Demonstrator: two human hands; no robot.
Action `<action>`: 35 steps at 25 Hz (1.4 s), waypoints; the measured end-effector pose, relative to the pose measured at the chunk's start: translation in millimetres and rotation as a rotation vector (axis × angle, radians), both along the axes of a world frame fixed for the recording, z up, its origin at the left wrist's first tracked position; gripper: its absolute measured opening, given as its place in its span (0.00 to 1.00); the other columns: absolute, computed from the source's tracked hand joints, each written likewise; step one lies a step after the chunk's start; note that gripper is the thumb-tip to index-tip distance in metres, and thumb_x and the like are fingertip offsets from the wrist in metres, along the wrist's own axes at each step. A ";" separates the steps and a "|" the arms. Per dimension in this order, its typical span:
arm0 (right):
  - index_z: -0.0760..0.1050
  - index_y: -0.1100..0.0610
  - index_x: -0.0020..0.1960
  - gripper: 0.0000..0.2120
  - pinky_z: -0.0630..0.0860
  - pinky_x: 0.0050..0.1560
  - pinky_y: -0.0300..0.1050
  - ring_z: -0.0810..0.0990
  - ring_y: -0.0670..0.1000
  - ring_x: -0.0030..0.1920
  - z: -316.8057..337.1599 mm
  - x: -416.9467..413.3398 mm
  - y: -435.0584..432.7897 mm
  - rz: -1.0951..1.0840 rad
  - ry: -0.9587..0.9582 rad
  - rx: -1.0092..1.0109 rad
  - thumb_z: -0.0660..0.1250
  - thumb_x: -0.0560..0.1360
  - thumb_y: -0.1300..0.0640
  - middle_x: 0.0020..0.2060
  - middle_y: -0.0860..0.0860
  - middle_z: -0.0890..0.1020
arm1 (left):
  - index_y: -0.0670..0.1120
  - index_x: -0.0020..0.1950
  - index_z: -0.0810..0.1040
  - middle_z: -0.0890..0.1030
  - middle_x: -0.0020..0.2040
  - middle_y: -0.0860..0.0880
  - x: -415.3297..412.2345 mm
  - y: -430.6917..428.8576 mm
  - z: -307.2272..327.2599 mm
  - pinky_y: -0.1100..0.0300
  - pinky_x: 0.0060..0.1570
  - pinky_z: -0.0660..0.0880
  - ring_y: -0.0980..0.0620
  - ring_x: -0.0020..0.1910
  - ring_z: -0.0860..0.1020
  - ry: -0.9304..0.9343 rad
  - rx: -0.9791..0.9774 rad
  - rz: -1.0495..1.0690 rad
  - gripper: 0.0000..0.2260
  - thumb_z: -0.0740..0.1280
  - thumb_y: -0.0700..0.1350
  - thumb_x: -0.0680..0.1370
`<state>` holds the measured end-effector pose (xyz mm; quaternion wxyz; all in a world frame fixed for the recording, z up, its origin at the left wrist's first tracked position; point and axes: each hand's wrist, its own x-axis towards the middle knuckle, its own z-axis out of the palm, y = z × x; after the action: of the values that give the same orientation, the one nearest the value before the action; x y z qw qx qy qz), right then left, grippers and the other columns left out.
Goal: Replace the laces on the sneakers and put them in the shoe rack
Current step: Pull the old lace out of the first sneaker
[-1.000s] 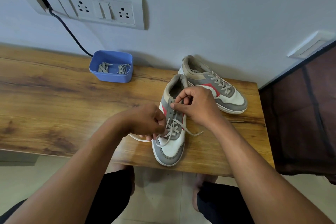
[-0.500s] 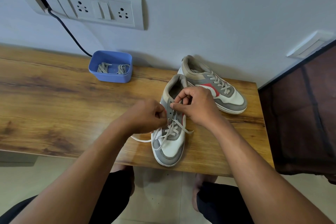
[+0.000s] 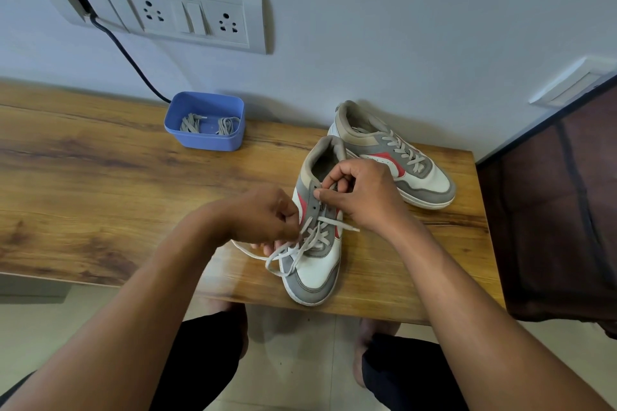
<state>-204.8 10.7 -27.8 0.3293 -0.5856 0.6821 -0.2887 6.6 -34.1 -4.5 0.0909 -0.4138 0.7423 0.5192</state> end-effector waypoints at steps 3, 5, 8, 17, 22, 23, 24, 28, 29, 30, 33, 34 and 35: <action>0.83 0.50 0.41 0.08 0.77 0.34 0.46 0.76 0.42 0.29 -0.4 0.8 -0.5 -0.008 -0.006 0.001 0.82 0.71 0.54 0.30 0.47 0.79 | 0.46 0.41 0.84 0.85 0.38 0.48 -5.9 4.7 -5.4 0.58 0.38 0.78 0.53 0.34 0.82 0.032 -0.160 0.081 0.10 0.73 0.51 0.78; 0.83 0.51 0.41 0.08 0.77 0.34 0.48 0.76 0.43 0.30 -0.3 1.3 -0.7 -0.006 0.001 -0.004 0.82 0.71 0.54 0.30 0.46 0.79 | 0.46 0.40 0.83 0.85 0.38 0.49 -9.6 5.1 -4.7 0.57 0.39 0.79 0.52 0.36 0.84 0.026 -0.184 0.081 0.07 0.72 0.45 0.78; 0.84 0.50 0.41 0.08 0.77 0.35 0.45 0.75 0.41 0.30 -0.2 0.0 0.0 0.000 0.003 -0.011 0.82 0.71 0.54 0.29 0.45 0.78 | 0.45 0.39 0.82 0.85 0.36 0.48 -3.3 0.2 -3.2 0.57 0.39 0.79 0.50 0.33 0.83 0.004 -0.070 0.079 0.09 0.71 0.44 0.78; 0.84 0.51 0.41 0.07 0.77 0.36 0.45 0.75 0.42 0.30 -0.5 -0.4 0.2 0.004 0.001 -0.011 0.82 0.71 0.54 0.30 0.45 0.79 | 0.43 0.42 0.83 0.86 0.38 0.47 1.3 0.4 2.3 0.56 0.39 0.79 0.54 0.34 0.82 -0.043 -0.045 -0.013 0.13 0.72 0.51 0.78; 0.84 0.51 0.41 0.08 0.74 0.33 0.40 0.74 0.40 0.29 -1.6 0.9 -1.0 0.005 -0.001 -0.012 0.82 0.71 0.54 0.29 0.45 0.78 | 0.45 0.36 0.82 0.84 0.36 0.46 -5.6 3.1 3.2 0.51 0.44 0.79 0.51 0.35 0.80 0.013 -0.156 -0.003 0.10 0.71 0.44 0.77; 0.84 0.51 0.41 0.07 0.74 0.33 0.40 0.74 0.40 0.29 -1.6 0.5 -1.0 0.006 0.001 -0.010 0.82 0.71 0.54 0.29 0.45 0.79 | 0.43 0.36 0.82 0.84 0.36 0.44 -2.3 0.6 5.1 0.52 0.42 0.78 0.51 0.33 0.79 0.029 -0.090 0.026 0.10 0.70 0.42 0.77; 0.84 0.51 0.41 0.07 0.74 0.34 0.40 0.74 0.40 0.29 -1.5 0.2 -0.8 0.005 0.004 -0.006 0.82 0.71 0.54 0.30 0.45 0.79 | 0.42 0.37 0.83 0.84 0.35 0.44 0.0 -0.5 5.5 0.53 0.41 0.77 0.52 0.33 0.79 0.036 -0.061 0.060 0.10 0.70 0.42 0.77; 0.84 0.51 0.41 0.08 0.77 0.35 0.47 0.75 0.42 0.30 -0.9 0.9 -0.3 -0.006 -0.001 -0.008 0.83 0.70 0.55 0.30 0.46 0.79 | 0.46 0.39 0.84 0.85 0.35 0.50 -7.5 5.4 0.6 0.60 0.38 0.78 0.53 0.32 0.82 0.052 -0.157 0.047 0.10 0.71 0.48 0.79; 0.84 0.50 0.41 0.08 0.77 0.36 0.47 0.75 0.42 0.30 -0.5 1.2 -0.1 -0.002 0.000 -0.006 0.83 0.70 0.54 0.30 0.47 0.80 | 0.45 0.39 0.84 0.85 0.35 0.49 -7.1 4.7 2.1 0.58 0.40 0.79 0.52 0.33 0.83 0.039 -0.158 0.021 0.10 0.70 0.45 0.79; 0.84 0.50 0.41 0.08 0.78 0.36 0.46 0.75 0.42 0.30 -0.2 1.1 0.1 0.002 0.003 -0.003 0.82 0.71 0.54 0.30 0.46 0.80 | 0.44 0.38 0.84 0.85 0.34 0.49 -2.9 1.6 5.1 0.57 0.40 0.80 0.51 0.33 0.83 0.013 -0.132 0.007 0.10 0.69 0.42 0.79; 0.83 0.49 0.42 0.08 0.77 0.36 0.44 0.75 0.40 0.30 -0.4 -0.6 0.2 0.004 0.020 0.010 0.82 0.71 0.54 0.31 0.44 0.79 | 0.45 0.36 0.84 0.84 0.33 0.51 16.5 -8.9 7.7 0.59 0.38 0.77 0.56 0.33 0.81 -0.097 -0.043 0.002 0.10 0.70 0.42 0.77; 0.82 0.49 0.42 0.08 0.77 0.36 0.45 0.74 0.40 0.30 -0.3 -0.3 -0.6 0.015 0.029 0.008 0.82 0.71 0.54 0.31 0.44 0.78 | 0.47 0.37 0.84 0.84 0.34 0.51 19.0 -10.5 4.4 0.59 0.39 0.77 0.56 0.35 0.81 -0.152 -0.094 0.006 0.09 0.71 0.46 0.77; 0.82 0.49 0.42 0.08 0.76 0.37 0.46 0.74 0.41 0.31 -0.2 -0.1 -1.7 0.037 0.044 0.000 0.81 0.72 0.54 0.32 0.43 0.78 | 0.49 0.40 0.84 0.84 0.36 0.52 18.1 -10.4 -1.0 0.58 0.41 0.78 0.56 0.37 0.82 -0.200 -0.204 0.032 0.08 0.72 0.50 0.77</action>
<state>-204.8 9.0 -28.0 0.3195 -0.6044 0.6781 -0.2697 24.7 -44.6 -5.5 0.1136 -0.4824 0.7716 0.3988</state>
